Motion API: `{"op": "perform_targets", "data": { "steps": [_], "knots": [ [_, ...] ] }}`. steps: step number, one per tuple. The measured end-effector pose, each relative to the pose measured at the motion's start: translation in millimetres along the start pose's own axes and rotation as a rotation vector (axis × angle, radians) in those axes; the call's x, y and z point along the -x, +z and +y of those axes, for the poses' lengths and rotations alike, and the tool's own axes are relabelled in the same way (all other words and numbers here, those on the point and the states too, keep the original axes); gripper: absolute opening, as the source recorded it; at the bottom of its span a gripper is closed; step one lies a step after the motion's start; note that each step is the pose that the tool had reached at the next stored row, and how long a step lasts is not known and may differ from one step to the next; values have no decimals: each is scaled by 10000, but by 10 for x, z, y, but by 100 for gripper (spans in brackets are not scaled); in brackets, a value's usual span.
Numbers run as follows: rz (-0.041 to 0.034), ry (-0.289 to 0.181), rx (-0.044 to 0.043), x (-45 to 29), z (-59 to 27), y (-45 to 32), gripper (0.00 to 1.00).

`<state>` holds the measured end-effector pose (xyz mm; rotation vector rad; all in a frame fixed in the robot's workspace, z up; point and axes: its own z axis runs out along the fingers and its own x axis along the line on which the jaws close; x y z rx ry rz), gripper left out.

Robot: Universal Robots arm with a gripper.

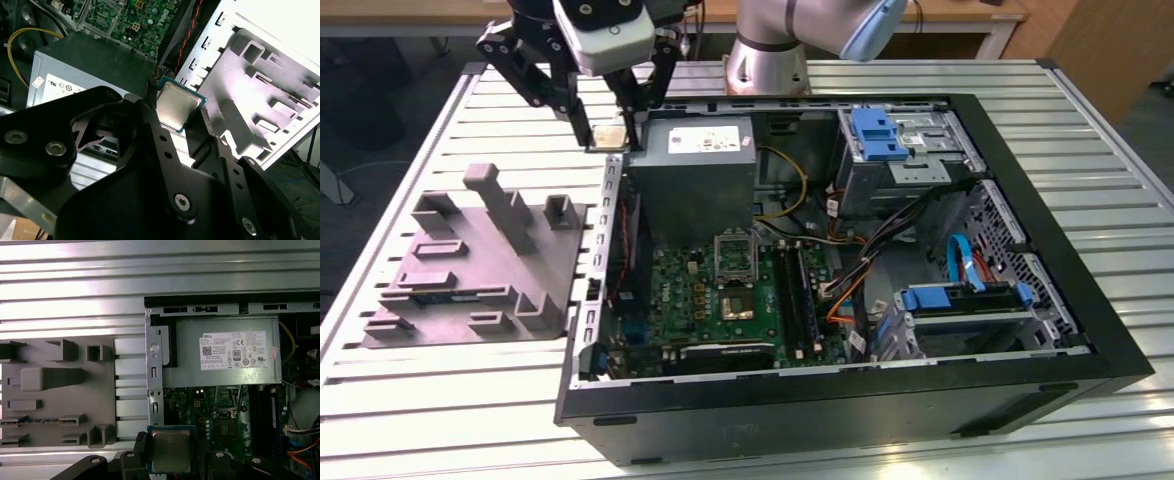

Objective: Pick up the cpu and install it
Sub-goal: 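Pick up the cpu and move it towards the insertion slot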

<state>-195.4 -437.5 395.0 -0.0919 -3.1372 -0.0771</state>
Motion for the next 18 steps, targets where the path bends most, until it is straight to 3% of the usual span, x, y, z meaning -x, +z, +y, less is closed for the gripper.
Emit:
{"op": "perform_targets", "data": {
  "steps": [1, 18],
  "knots": [
    [-2, 1, 2, 10, -55, 0, 47],
    [0, 2, 0, 76, -51, -1, 47]
  ]
}}
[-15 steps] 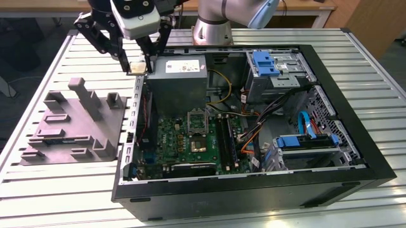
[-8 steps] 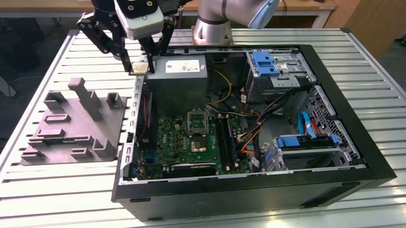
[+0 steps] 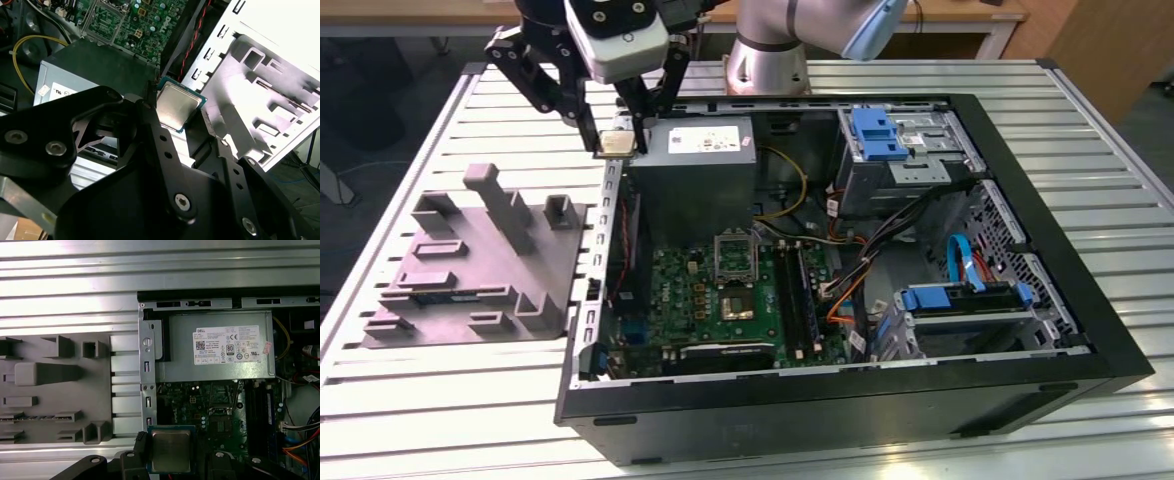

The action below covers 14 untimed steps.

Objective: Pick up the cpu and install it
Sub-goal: 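Pick up the cpu and move it towards the insertion slot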

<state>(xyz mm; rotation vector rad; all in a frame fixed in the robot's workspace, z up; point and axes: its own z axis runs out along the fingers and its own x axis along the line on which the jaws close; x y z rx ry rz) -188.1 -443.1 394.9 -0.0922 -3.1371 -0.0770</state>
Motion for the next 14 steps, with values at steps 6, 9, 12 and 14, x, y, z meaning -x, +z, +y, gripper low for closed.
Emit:
{"op": "perform_targets", "data": {
  "steps": [6, 9, 12, 14],
  "knots": [
    [0, 0, 0, 32, 2, 0, 47],
    [0, 0, 0, 33, 2, 0, 47],
    [0, 0, 0, 33, 2, 0, 47],
    [-1, -2, 0, 43, 3, 2, 47]
  ]
}}
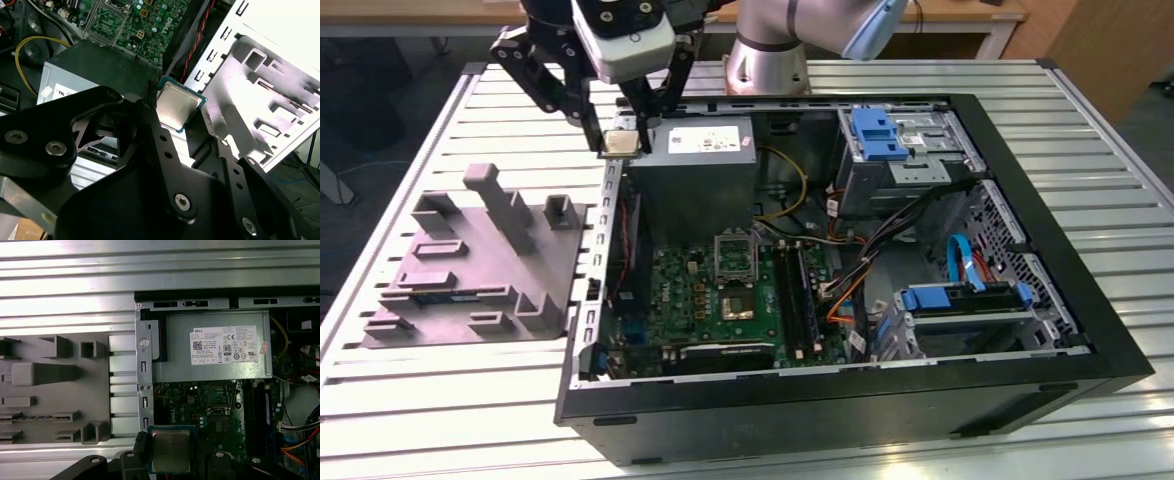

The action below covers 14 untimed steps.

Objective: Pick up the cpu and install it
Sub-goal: 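Pick up the cpu and move it towards the insertion slot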

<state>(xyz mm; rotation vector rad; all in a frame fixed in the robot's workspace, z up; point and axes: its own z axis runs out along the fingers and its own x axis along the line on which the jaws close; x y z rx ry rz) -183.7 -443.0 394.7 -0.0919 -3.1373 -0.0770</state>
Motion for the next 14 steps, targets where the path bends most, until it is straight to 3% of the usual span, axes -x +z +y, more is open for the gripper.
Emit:
{"op": "perform_targets", "data": {
  "steps": [3, 14],
  "knots": [
    [4, 1, 0, 73, 4, 3, 47],
    [4, 1, 0, 89, 4, 15, 47]
  ]
}}
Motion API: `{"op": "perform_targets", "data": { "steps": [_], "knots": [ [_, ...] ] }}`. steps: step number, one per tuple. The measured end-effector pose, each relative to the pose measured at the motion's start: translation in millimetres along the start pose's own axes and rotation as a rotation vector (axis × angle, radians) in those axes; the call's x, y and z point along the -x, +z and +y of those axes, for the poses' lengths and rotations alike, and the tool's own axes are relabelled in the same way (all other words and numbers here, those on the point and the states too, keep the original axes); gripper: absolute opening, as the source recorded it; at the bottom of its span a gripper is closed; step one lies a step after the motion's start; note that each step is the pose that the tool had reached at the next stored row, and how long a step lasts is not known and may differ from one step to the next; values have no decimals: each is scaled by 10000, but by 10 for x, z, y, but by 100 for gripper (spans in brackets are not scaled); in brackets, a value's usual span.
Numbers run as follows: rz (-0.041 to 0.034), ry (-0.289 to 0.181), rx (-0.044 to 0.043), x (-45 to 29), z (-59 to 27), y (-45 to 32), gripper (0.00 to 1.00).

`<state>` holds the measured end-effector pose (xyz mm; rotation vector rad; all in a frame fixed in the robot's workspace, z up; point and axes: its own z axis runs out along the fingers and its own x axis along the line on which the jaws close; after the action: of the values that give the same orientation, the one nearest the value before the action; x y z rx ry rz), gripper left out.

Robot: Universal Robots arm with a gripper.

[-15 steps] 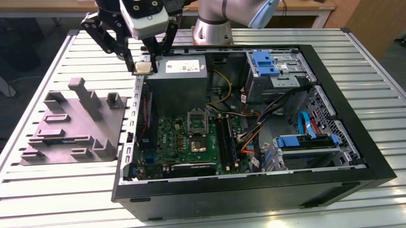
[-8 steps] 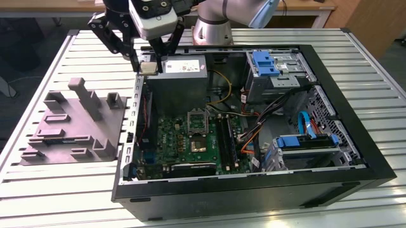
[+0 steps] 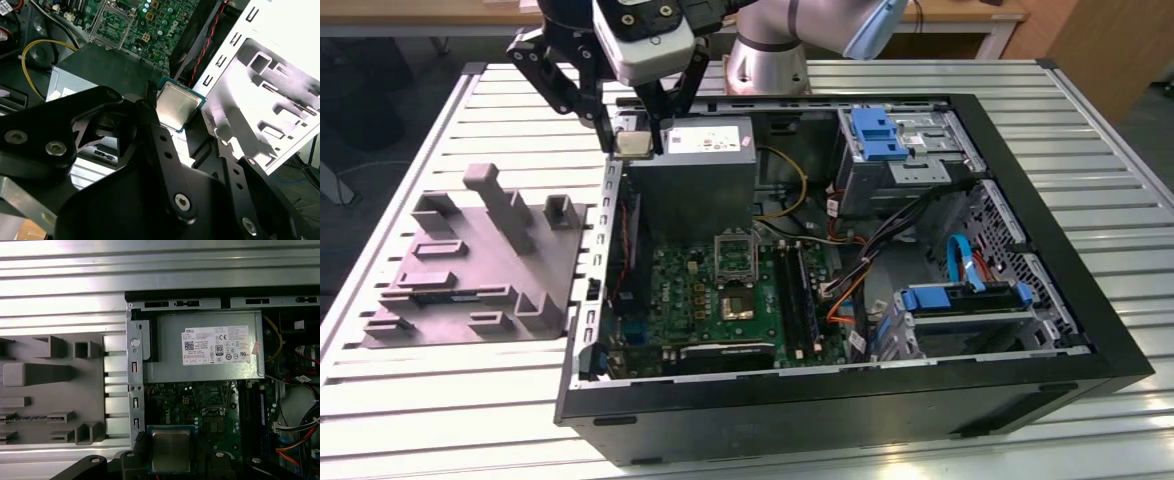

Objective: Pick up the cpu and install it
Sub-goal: 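Pick up the cpu and move it towards the insertion slot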

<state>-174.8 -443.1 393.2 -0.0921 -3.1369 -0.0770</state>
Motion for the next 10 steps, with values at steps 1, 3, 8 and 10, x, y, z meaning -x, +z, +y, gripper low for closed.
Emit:
{"op": "perform_targets", "data": {
  "steps": [1, 3, 8, 10],
  "knots": [
    [0, 0, 0, 0, 0, 0, 47],
    [1, 0, 0, 0, 0, 0, 47],
    [0, 0, 0, 0, 0, 1, 47],
    [-1, 0, 3, 30, 1, 7, 47]
  ]
}}
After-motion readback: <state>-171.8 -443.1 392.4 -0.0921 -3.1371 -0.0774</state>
